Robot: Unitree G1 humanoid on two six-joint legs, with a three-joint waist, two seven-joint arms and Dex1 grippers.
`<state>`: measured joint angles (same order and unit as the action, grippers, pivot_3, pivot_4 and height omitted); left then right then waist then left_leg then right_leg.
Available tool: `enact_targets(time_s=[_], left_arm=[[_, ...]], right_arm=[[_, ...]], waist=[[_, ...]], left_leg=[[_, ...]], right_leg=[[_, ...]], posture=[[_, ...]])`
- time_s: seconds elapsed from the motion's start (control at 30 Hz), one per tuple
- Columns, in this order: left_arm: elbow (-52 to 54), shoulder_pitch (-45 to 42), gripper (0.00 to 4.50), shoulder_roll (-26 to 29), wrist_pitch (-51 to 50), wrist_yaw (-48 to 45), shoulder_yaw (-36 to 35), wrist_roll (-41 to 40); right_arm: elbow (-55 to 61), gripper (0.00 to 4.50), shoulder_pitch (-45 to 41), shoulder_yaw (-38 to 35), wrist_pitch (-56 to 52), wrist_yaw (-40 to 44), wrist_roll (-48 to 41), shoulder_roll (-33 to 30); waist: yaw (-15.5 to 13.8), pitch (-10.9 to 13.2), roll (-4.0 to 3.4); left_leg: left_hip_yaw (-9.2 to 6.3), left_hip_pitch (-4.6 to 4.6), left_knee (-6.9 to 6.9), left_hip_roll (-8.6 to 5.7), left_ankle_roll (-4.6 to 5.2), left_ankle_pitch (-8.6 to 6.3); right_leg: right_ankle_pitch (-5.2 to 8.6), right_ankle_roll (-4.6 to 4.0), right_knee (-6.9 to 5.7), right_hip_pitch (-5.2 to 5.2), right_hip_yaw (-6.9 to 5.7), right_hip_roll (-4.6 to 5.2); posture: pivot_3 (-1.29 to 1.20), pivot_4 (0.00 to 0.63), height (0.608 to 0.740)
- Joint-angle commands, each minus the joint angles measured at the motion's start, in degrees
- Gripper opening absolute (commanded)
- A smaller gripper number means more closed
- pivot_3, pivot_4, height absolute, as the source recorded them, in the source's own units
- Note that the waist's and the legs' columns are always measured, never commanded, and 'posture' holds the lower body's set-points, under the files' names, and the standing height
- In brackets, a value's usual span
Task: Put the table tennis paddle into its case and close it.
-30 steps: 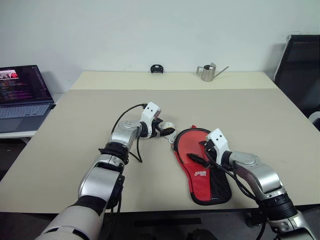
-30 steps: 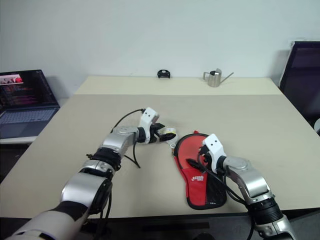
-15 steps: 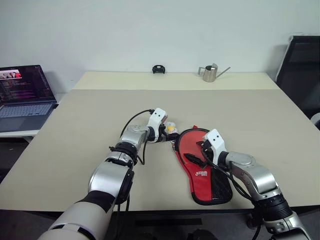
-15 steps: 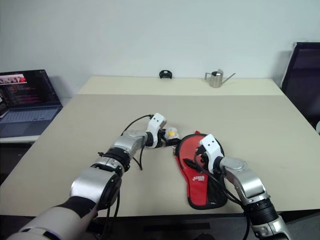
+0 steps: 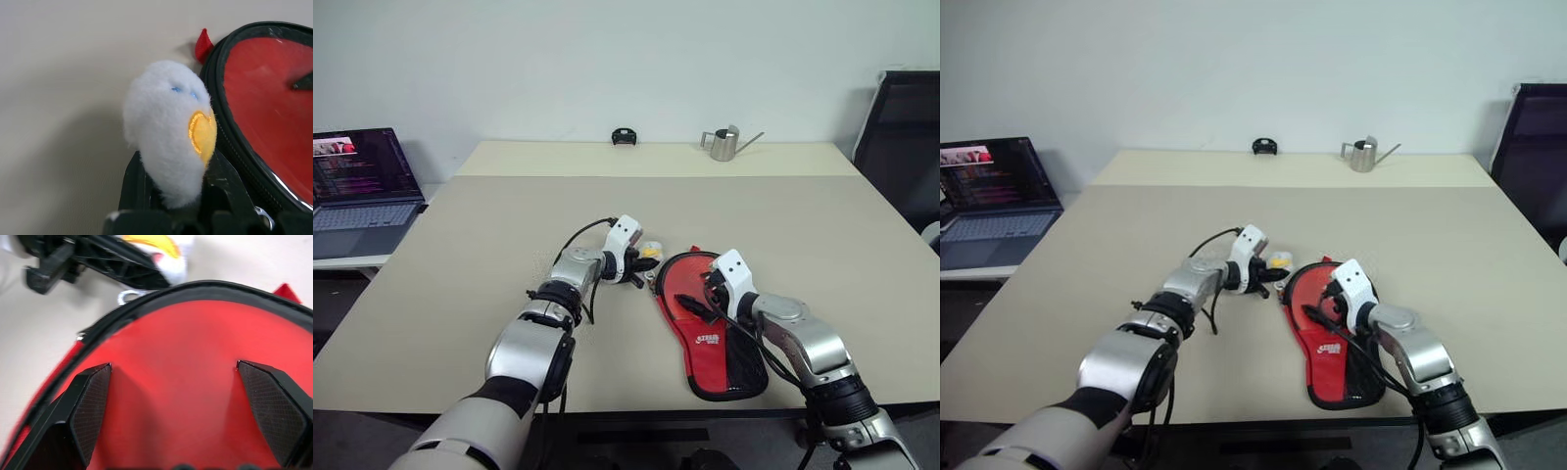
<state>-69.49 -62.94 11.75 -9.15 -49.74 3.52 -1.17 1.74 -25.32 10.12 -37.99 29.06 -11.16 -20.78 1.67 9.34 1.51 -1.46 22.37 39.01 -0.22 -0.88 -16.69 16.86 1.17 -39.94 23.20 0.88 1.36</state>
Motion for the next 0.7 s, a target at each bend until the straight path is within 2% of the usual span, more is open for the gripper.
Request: enact_targets(time_s=[0.03,0.23,0.7], left_arm=[[2.15,0.04,0.26,1.85,1.49,-1.74,0.4,1.15],[0.31,-2.99,0.26,2.45,3.66,0.72,0.08,2.2],[-4.68,-7.99,0.26,-3.3,8.13,6.85,0.8,5.94]], right_arm=[[-3.52,4.5,1.31,-0.06,-2.03,-1.6,2.01,-0.3],[-3.52,4.5,2.32,0.15,-2.95,-3.91,2.45,1.81],[-3.08,4.5,5.42,2.28,-3.77,-5.48,3.35,5.13]], waist=[[0.0,0.0,0.0],[-0.01,-0.05,0.06],[0.08,-0.29,0.26]], left_leg=[[0.0,0.0,0.0,0.0,0.0,0.0],[0.0,-0.01,0.0,0.01,0.0,0.0],[0.0,-0.07,0.01,0.01,0.0,0.0]], right_leg=[[0.0,0.0,0.0,0.0,0.0,0.0],[0.0,0.0,-0.02,0.0,0.01,0.01],[0.0,0.0,-0.05,-0.03,0.01,0.0]], posture=[[0.0,0.15,0.74],[0.0,0.15,0.74],[0.0,0.15,0.74]])
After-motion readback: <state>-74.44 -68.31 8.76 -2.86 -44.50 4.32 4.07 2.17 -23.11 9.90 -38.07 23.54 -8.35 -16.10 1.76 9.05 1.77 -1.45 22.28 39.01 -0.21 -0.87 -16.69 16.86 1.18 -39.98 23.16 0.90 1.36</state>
